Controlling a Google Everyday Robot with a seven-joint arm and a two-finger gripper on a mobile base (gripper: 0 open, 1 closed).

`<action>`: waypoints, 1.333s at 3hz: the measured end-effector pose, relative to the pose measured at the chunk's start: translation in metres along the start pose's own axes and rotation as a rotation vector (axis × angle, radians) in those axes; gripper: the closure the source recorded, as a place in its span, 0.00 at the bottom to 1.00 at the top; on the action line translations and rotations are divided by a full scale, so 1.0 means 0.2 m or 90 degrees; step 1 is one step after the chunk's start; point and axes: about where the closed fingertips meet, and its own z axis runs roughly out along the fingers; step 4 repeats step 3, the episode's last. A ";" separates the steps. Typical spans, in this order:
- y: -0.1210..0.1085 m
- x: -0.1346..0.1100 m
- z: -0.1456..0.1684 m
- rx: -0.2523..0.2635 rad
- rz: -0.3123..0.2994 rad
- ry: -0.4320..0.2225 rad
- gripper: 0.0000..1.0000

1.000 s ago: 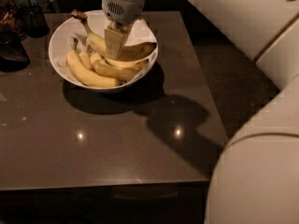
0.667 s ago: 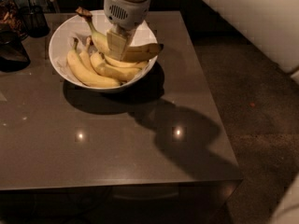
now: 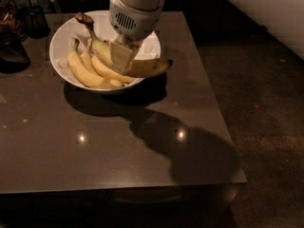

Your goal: Pick banana from white bowl

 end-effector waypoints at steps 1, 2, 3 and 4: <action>0.07 0.06 -0.03 -0.005 0.012 -0.003 1.00; 0.18 0.18 -0.07 -0.019 0.043 0.001 1.00; 0.18 0.18 -0.07 -0.020 0.043 0.001 1.00; 0.18 0.18 -0.07 -0.020 0.043 0.001 1.00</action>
Offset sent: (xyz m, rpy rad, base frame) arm -0.0543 -0.0267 -0.0040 0.0218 0.0459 -0.0628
